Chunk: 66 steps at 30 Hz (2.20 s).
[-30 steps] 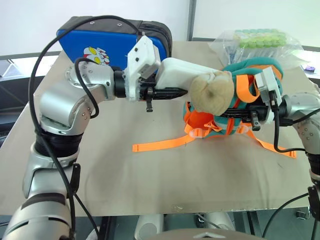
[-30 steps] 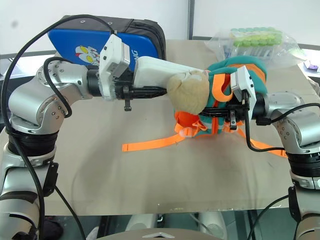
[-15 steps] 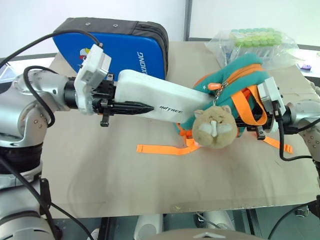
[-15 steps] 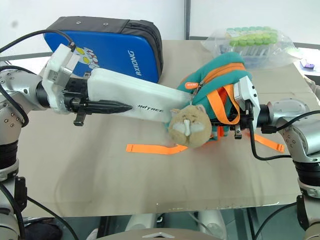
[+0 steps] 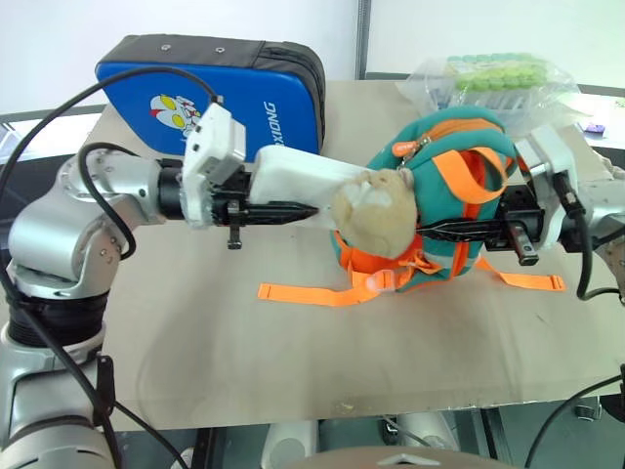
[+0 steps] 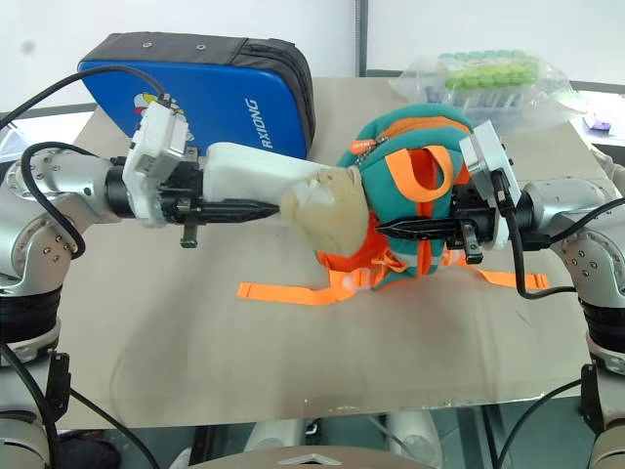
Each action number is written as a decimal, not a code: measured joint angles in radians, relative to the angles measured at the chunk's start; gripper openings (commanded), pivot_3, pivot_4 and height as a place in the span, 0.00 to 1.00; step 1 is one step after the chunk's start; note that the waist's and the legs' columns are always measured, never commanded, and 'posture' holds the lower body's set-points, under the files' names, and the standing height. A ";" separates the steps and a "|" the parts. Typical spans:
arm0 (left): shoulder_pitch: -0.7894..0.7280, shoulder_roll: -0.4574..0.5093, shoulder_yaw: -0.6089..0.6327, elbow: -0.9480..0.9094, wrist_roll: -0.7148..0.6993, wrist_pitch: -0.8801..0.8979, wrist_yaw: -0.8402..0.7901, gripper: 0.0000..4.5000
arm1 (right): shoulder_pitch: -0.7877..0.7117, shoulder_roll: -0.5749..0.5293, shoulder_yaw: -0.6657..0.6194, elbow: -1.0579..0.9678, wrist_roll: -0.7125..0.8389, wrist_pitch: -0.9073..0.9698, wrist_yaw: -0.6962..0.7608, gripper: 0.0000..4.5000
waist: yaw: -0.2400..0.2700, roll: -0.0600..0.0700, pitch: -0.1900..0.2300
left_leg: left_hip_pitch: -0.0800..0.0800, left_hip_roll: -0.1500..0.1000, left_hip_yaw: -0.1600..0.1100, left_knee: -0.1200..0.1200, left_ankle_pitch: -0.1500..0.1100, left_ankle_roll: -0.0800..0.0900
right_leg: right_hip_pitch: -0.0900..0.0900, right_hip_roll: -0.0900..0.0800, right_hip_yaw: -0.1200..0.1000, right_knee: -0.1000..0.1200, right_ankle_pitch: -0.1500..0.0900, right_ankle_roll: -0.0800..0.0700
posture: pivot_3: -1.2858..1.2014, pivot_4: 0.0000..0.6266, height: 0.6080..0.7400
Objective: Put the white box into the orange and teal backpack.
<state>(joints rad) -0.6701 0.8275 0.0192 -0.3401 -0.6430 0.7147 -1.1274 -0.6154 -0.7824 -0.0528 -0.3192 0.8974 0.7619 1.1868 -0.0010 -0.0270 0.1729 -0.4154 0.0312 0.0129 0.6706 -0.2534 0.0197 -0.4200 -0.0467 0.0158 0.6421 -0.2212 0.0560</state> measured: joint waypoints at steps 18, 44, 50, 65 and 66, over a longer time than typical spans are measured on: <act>-0.162 -0.334 -0.371 0.173 0.323 -0.024 0.244 0.88 | 0.116 0.020 -0.009 -0.117 -0.014 0.001 -0.163 0.00 | 0.012 0.001 -0.001 | 0.002 -0.002 0.000 0.003 0.000 0.000 | 0.002 0.000 0.002 0.002 0.000 0.000 | 0.52 0.24 1.00; 0.000 -0.375 0.246 0.058 -0.780 0.591 0.778 0.88 | 0.007 0.148 0.033 -0.003 -0.118 0.029 -0.305 0.00 | -0.004 0.001 -0.001 | 0.002 -0.004 -0.014 0.004 0.000 0.000 | 0.004 -0.003 -0.003 0.006 0.000 0.000 | 0.52 0.24 1.00; 0.004 -0.403 0.240 0.127 -0.992 0.519 1.014 0.33 | 0.014 0.142 0.019 -0.032 -0.108 0.043 -0.325 0.00 | -0.009 0.001 -0.001 | 0.002 -0.005 -0.014 0.004 0.000 0.000 | 0.004 -0.003 -0.003 0.005 0.000 0.000 | 0.52 0.24 1.00; 0.316 -0.214 0.324 0.250 -1.240 0.382 1.041 0.09 | -0.023 0.264 -0.283 0.147 0.247 0.095 -0.642 0.00 | -0.009 0.001 -0.001 | 0.002 -0.005 -0.013 0.002 0.000 0.000 | 0.004 -0.003 -0.003 0.003 0.000 0.000 | 0.52 0.24 1.00; 0.361 -0.211 0.323 0.246 -1.212 0.380 1.031 0.09 | -0.024 0.263 -0.283 0.149 0.246 0.094 -0.655 0.00 | -0.009 0.001 -0.001 | 0.002 -0.005 -0.012 0.001 0.000 0.000 | 0.004 -0.003 -0.003 0.003 0.000 0.000 | 0.52 0.24 1.00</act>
<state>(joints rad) -0.3093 0.6163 0.3427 -0.0942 -1.8547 1.0947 -0.0962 -0.6392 -0.5189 -0.3358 -0.1706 1.1436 0.8557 0.5320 -0.0102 -0.0257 0.1719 -0.4133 0.0258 0.0007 0.6720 -0.2531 0.0197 -0.4159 -0.0500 0.0132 0.6447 -0.2208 0.0556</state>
